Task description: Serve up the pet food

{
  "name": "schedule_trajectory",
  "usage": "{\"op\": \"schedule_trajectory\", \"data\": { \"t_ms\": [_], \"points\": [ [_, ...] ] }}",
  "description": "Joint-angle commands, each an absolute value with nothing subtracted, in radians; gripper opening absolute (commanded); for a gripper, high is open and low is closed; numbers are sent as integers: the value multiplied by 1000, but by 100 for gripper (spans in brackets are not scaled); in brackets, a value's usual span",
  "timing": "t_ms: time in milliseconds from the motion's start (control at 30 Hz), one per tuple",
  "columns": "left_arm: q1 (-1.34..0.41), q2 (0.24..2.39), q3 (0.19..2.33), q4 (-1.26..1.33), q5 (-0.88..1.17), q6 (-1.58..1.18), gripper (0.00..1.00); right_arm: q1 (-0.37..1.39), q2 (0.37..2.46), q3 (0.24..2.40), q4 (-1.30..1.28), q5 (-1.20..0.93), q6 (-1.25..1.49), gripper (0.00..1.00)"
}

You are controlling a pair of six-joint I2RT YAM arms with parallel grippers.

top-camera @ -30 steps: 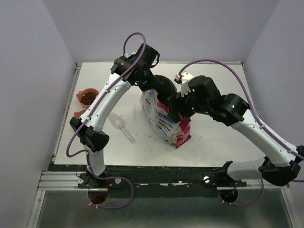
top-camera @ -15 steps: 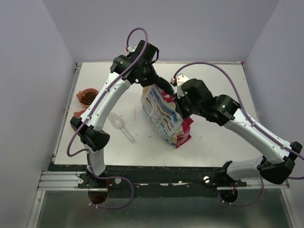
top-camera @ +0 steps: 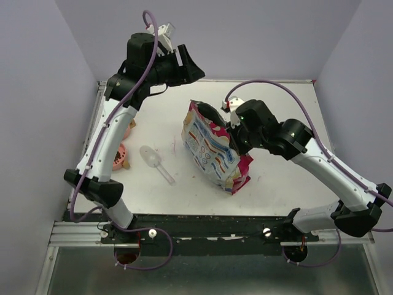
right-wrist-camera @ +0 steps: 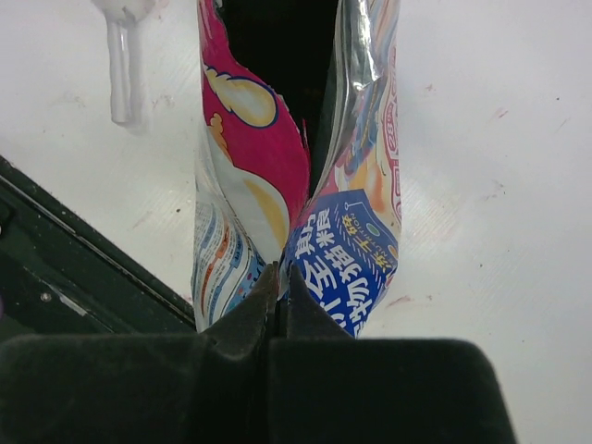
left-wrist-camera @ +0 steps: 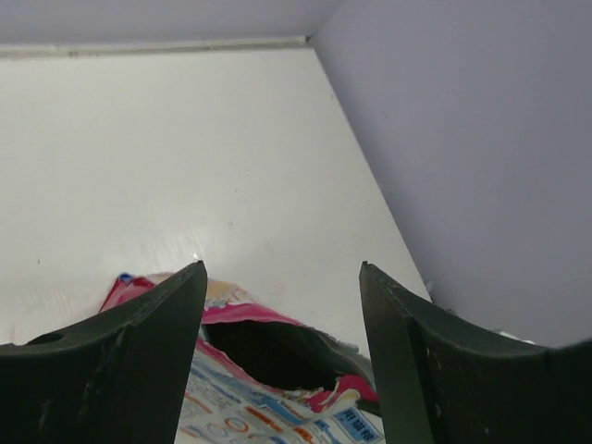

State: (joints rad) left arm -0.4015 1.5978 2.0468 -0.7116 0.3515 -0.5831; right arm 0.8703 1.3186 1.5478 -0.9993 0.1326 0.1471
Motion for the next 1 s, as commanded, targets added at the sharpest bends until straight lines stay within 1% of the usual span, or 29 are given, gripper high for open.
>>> {"op": "schedule_trajectory", "data": {
  "t_ms": [0,67,133,267,400,533,633,733,767,800,833,867,900,967],
  "points": [
    [-400,1736,2179,-973,309,-738,69,879,1316,1663,-1058,83,129,0],
    [-394,1753,2186,-1099,269,-889,68,879,1333,1698,-1080,74,124,0],
    [-397,1735,2149,-1149,252,-984,67,877,1351,1713,-1098,64,118,0],
    [-413,1651,2014,-1102,193,-1086,68,879,1344,1700,-1092,45,126,0],
    [-414,1631,1904,-1068,268,-1210,68,877,1335,1695,-1085,32,133,0],
    [-417,1684,1899,-1106,353,-1301,67,877,1328,1689,-1081,23,132,0],
    [-423,1726,1925,-1103,393,-1328,61,879,1330,1689,-1085,14,129,0],
    [-430,1726,1937,-1097,361,-1351,54,879,1341,1692,-1098,9,124,1],
    [-430,1721,1934,-1095,345,-1351,48,879,1345,1692,-1104,9,123,9],
    [-430,1715,1930,-1088,333,-1354,37,877,1351,1690,-1104,12,124,20],
    [-428,1707,1924,-1083,321,-1353,28,877,1356,1689,-1104,21,129,38],
    [-428,1700,1921,-1075,307,-1348,18,879,1364,1687,-1100,28,133,47],
    [-426,1695,1916,-1066,302,-1348,8,879,1370,1689,-1097,34,135,53],
    [-423,1689,1904,-1046,308,-1348,0,879,1374,1684,-1075,66,146,60]
  ]
}}
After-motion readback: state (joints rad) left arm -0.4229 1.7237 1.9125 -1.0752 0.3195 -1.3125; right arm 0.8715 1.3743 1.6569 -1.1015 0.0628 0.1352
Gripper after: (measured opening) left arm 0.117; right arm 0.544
